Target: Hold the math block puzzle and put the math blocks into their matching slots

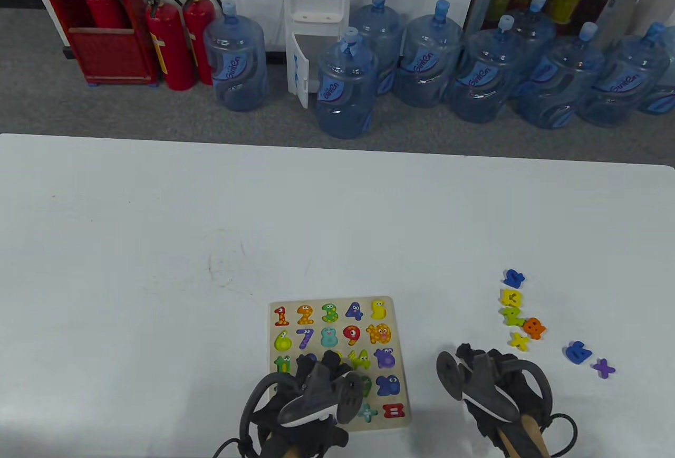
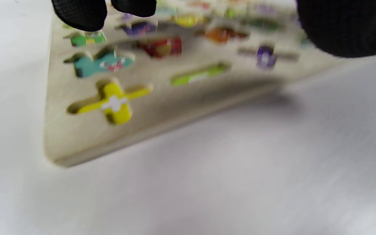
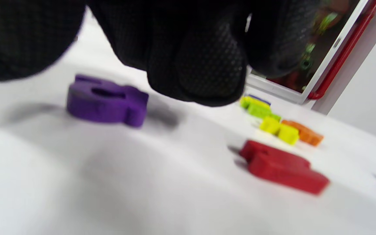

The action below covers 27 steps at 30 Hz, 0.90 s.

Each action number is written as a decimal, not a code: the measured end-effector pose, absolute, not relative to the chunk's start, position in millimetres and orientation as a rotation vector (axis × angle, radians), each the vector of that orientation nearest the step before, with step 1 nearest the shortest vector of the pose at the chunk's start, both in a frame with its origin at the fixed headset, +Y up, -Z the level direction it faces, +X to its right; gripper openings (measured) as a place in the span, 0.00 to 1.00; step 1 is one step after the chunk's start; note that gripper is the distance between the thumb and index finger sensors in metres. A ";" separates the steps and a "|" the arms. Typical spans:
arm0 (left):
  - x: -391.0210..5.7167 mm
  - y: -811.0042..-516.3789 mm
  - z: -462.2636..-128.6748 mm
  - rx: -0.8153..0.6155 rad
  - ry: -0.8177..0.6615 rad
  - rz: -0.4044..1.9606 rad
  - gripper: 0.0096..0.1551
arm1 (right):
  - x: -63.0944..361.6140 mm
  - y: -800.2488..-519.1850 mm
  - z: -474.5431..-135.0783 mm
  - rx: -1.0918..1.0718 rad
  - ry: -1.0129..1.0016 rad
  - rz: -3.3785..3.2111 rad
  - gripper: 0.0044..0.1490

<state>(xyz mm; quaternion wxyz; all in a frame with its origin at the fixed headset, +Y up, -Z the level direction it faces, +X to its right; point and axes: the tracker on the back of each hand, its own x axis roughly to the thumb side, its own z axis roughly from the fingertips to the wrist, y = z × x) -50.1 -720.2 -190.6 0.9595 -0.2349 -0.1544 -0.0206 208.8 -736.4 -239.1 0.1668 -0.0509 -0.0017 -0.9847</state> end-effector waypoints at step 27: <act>-68.7 -739.9 -203.4 -0.466 -0.054 -0.157 0.61 | 244.2 -732.8 -253.2 0.206 -0.304 -3.048 0.33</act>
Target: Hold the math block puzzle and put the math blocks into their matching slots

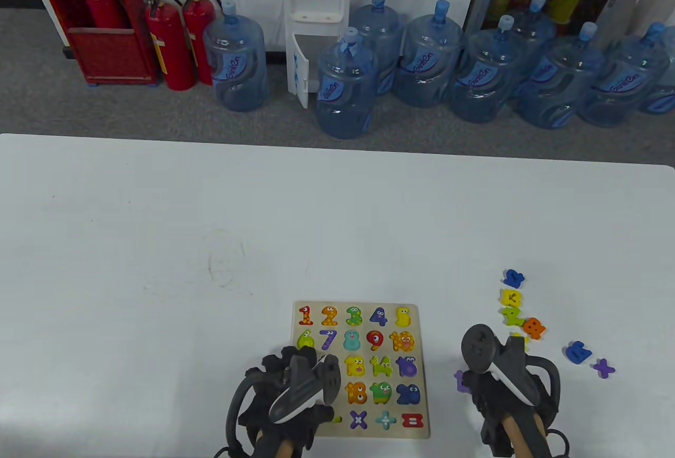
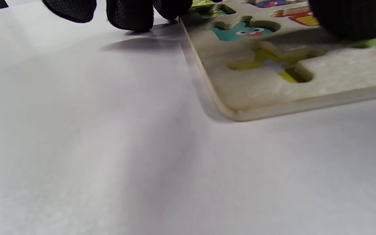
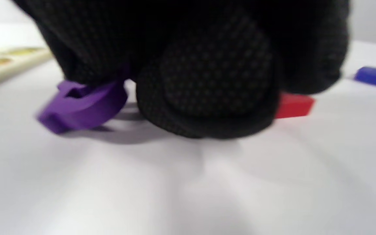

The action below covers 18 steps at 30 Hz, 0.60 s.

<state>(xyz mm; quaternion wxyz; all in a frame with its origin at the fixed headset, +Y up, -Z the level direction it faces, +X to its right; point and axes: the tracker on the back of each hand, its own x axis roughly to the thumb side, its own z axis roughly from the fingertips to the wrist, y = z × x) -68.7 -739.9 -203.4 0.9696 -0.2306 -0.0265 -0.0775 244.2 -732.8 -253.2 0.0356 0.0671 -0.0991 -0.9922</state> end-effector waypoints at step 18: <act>-64.4 -731.3 -204.3 -0.438 -0.050 -0.175 0.64 | 211.1 -742.1 -245.3 -0.190 -0.142 -2.931 0.45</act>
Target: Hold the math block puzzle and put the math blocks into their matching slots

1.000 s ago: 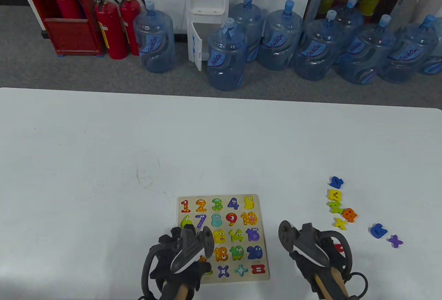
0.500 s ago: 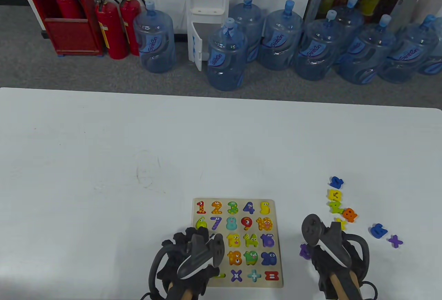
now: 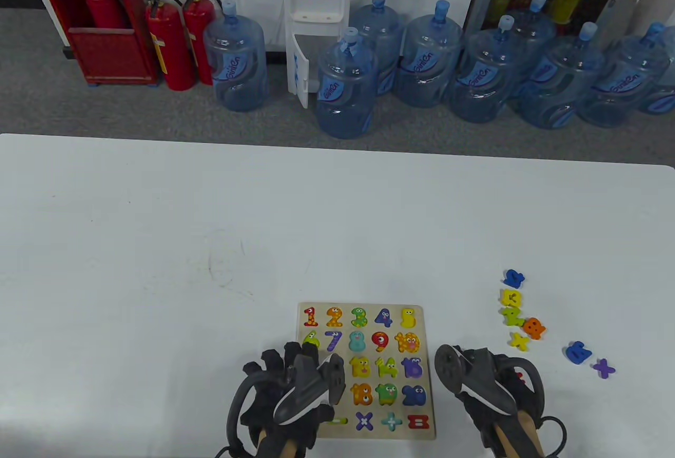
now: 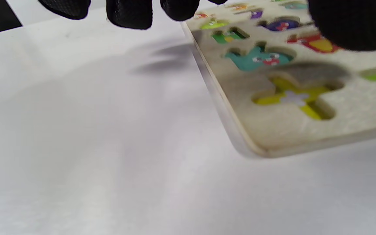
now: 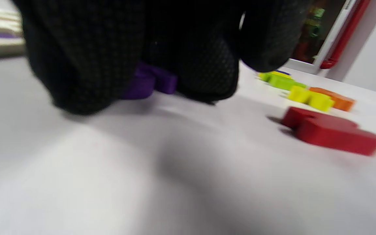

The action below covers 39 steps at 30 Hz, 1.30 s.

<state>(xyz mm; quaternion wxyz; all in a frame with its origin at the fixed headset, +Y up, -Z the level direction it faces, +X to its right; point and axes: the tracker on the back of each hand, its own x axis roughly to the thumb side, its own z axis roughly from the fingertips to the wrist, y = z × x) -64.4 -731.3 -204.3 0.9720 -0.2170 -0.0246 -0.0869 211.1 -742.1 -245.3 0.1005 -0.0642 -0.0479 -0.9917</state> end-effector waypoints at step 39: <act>-62.1 -748.9 -207.2 -0.525 -0.108 -0.114 0.63 | 173.1 -716.7 -243.2 -0.412 0.100 -3.032 0.44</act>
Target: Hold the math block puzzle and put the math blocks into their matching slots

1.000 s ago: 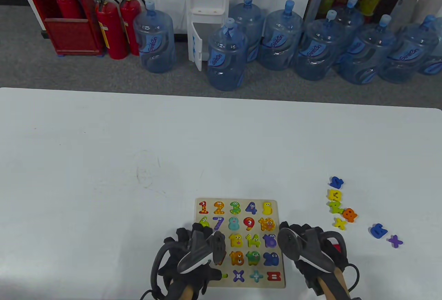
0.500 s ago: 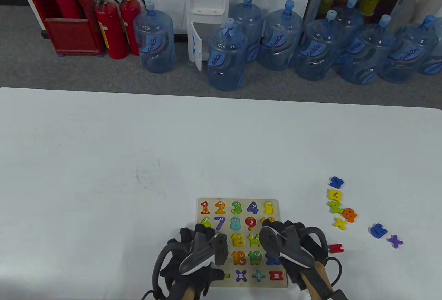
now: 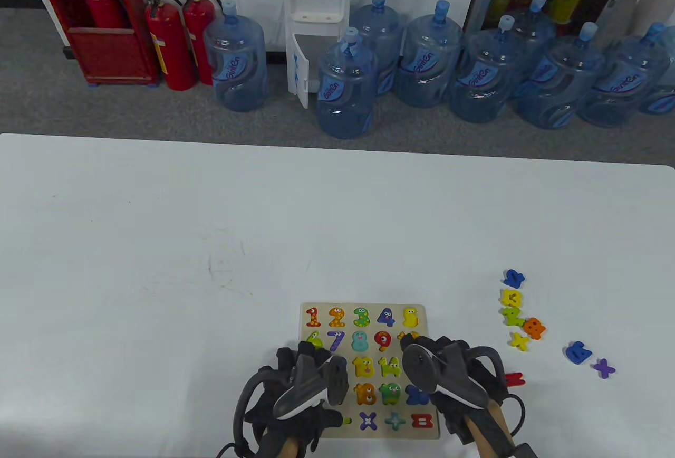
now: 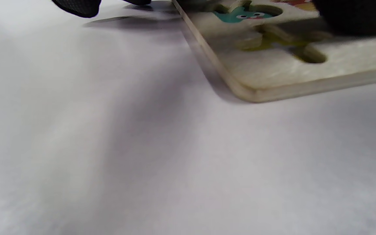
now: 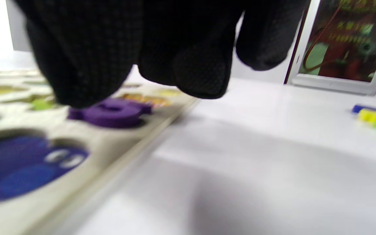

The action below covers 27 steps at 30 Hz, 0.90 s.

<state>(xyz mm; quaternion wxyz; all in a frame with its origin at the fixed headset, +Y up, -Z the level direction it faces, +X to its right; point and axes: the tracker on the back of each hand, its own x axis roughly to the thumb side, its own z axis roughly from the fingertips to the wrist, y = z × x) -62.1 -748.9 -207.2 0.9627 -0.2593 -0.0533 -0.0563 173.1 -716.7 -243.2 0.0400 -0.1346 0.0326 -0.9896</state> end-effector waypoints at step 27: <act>-69.2 -748.4 -207.2 -0.542 -0.084 -0.099 0.62 | 290.7 -740.8 -249.0 0.132 -0.125 -3.004 0.39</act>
